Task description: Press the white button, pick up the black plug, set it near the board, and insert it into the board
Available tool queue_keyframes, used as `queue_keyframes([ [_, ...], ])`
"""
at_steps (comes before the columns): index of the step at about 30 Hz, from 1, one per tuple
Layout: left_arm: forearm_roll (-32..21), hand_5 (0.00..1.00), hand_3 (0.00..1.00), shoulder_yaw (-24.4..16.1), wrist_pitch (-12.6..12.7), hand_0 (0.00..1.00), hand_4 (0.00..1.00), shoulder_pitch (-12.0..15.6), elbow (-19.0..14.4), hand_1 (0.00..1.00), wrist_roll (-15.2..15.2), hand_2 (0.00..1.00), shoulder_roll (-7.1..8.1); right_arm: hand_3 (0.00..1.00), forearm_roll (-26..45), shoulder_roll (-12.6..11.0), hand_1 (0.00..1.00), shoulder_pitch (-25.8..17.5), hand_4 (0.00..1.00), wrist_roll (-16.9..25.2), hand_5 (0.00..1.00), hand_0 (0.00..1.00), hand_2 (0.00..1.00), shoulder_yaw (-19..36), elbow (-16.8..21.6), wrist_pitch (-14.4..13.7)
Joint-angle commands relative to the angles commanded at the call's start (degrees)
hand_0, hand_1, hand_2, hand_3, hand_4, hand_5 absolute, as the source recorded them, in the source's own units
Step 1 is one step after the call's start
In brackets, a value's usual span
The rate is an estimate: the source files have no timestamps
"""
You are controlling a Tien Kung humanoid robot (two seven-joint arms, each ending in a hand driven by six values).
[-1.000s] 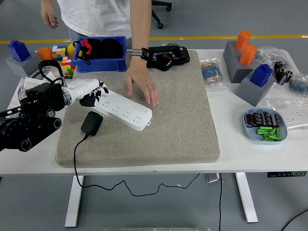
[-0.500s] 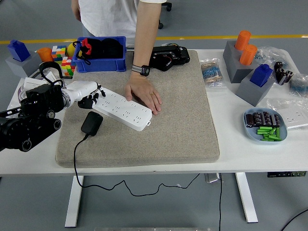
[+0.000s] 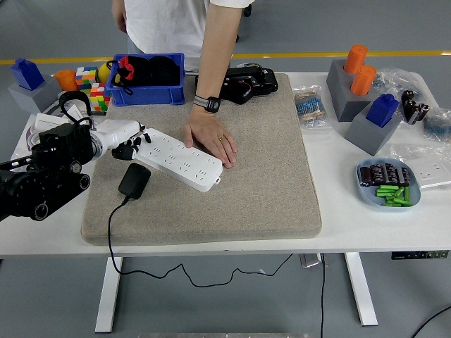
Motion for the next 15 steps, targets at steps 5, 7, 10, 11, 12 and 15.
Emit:
queue_keyframes([
  [5, 0.2, 0.002, 0.709, 0.2, 0.0, 0.239, 0.002, -0.2, 0.4, 0.122, 0.1, 0.146, -0.33, 0.608, 0.0, -0.1, 0.626, 0.1, 0.641, 0.0, 0.368, 0.712, 0.635, -0.2, 0.0, 0.0],
  [7, 0.4, 0.002, 0.709, 0.4, 0.1, 0.239, 0.002, -0.4, 0.4, 0.122, 0.2, 0.146, -0.37, 0.608, 0.0, -0.1, 0.626, 0.1, 0.641, 0.0, 0.368, 0.712, 0.635, -0.1, 0.0, 0.0],
  [10, 0.5, 0.002, 0.708, 0.2, 0.0, 0.239, 0.002, -0.3, 0.1, 0.122, 0.2, 0.146, -0.26, 0.609, 0.0, -0.1, 0.626, 0.1, 0.641, 0.0, 0.368, 0.712, 0.635, 0.0, 0.1, 0.0],
  [11, 0.6, 0.002, 0.708, 0.0, 0.0, 0.239, 0.002, -0.2, -0.1, 0.122, 0.2, 0.146, -0.19, 0.609, 0.0, -0.1, 0.626, 0.1, 0.641, 0.0, 0.368, 0.712, 0.635, 0.0, 0.1, 0.0],
  [12, 0.8, 0.002, 0.708, -0.5, 0.0, 0.239, 0.002, -0.1, -0.4, 0.122, 0.1, 0.146, -0.09, 0.609, 0.0, -0.1, 0.626, 0.0, 0.641, 0.0, 0.368, 0.712, 0.635, 0.0, 0.0, 0.0],
  [15, 2.1, 0.002, 0.708, -3.1, 0.0, 0.239, 0.002, 0.4, -1.8, 0.123, 0.3, 0.146, 0.15, 0.608, -0.1, -0.1, 0.626, -0.1, 0.641, -0.1, 0.369, 0.712, 0.635, 0.1, -0.1, 0.0],
])
